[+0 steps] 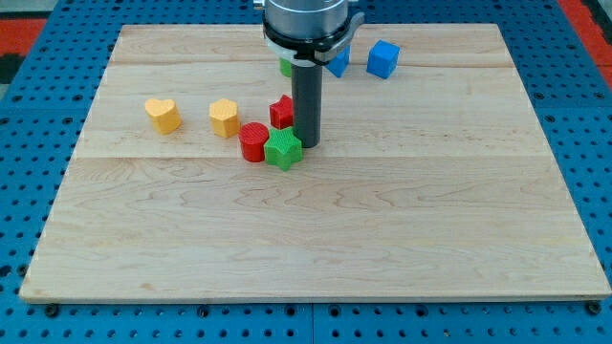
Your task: Move red blocks and green star towards bottom center
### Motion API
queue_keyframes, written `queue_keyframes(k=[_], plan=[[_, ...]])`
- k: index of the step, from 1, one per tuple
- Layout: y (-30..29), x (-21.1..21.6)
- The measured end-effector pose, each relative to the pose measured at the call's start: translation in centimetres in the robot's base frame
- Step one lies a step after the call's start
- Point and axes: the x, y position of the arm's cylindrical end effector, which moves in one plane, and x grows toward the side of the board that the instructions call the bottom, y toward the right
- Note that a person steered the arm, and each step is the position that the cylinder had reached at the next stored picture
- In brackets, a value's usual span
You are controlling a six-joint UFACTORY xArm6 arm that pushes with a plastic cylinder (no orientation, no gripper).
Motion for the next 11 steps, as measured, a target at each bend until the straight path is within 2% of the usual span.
queue_keyframes(k=[1, 2, 4, 5, 6, 7, 8, 9, 10, 11], plan=[[-4.2, 2.0], [-8.3, 7.6], [-2.1, 6.1], [-3.1, 3.4], [-11.0, 4.9], [-15.8, 8.5], [-14.4, 12.1], [-19.0, 17.0], [-28.4, 15.3], [-29.5, 12.2]])
